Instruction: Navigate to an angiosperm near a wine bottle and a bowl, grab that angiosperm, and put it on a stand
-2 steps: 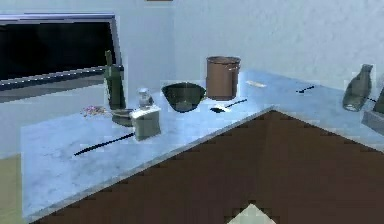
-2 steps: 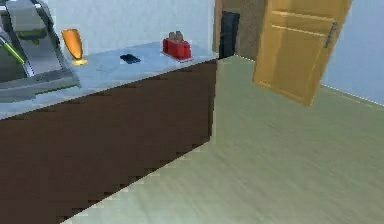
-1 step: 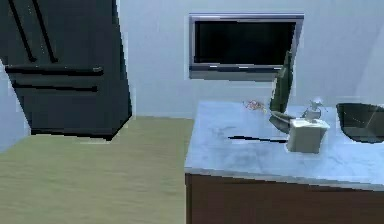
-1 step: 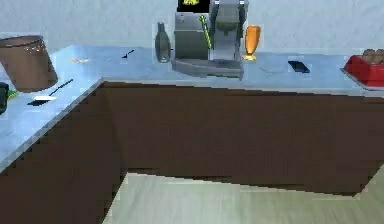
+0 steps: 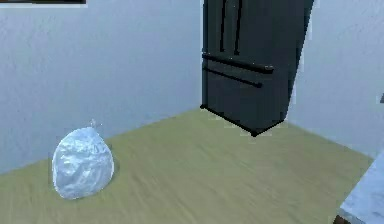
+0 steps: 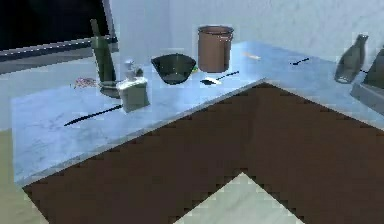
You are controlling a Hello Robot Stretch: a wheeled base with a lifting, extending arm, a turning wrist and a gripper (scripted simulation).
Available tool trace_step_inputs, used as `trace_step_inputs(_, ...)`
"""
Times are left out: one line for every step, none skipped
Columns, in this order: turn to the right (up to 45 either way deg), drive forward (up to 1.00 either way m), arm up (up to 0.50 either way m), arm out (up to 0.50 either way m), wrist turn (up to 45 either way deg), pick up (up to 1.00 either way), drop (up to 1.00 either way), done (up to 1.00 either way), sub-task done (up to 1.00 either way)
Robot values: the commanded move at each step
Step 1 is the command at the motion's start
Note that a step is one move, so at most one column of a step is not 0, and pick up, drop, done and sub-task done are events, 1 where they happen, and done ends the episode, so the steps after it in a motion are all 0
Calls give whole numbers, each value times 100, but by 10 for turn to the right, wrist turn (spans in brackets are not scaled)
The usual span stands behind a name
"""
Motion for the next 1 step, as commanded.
trace_step_inputs(-270, 0, 0, 0, 0, 0, 0, 0, 0)
